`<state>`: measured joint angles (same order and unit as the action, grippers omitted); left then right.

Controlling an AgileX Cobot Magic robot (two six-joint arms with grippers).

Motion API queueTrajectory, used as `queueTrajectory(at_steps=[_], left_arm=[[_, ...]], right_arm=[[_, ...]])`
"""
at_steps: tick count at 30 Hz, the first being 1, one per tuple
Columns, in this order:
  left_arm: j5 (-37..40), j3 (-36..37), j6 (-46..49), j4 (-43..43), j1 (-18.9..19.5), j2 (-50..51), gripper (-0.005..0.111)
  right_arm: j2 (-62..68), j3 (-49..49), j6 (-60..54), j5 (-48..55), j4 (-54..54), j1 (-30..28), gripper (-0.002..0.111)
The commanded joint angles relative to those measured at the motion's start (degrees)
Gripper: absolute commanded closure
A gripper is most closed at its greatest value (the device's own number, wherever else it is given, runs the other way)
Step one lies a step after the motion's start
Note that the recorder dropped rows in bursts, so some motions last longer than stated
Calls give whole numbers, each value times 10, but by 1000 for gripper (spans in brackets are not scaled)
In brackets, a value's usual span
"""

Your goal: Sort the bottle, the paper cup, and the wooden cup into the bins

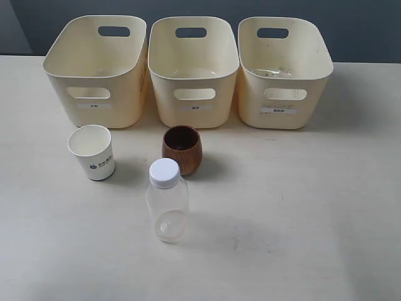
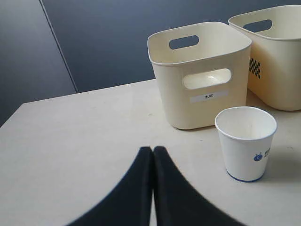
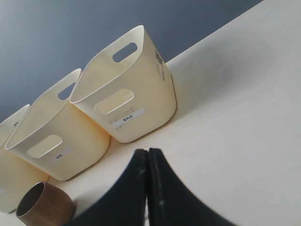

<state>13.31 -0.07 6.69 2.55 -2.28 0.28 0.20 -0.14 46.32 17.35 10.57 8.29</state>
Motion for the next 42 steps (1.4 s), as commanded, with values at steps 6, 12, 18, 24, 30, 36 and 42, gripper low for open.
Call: queueTrajectory(at_steps=[6,12,18,24,30,36,42], left_arm=[[0,1,-1,0,-2,-3,107],[0,1,-1,0,-2,-3,107],[0,1,-1,0,-2,-3,107],[0,1,-1,0,-2,-3,107],[0,1,-1,0,-2,-3,107],[0,1,-1,0,-2,-3,107],[0,1,-1,0,-2,-3,107]], right_arm=[[-2,1,-3,0,8,-4,109],[-2,1,-3,-8,14,-4,109],[-2,1,-3,-38,23,-4,109],[-2,1,-3,-73,3,-4,109],[-2,1,-1,-102,-54,-4,109],[-2,1,0,-102,-62,-4,109],[-2,1,0,-103,-61,-4,109]])
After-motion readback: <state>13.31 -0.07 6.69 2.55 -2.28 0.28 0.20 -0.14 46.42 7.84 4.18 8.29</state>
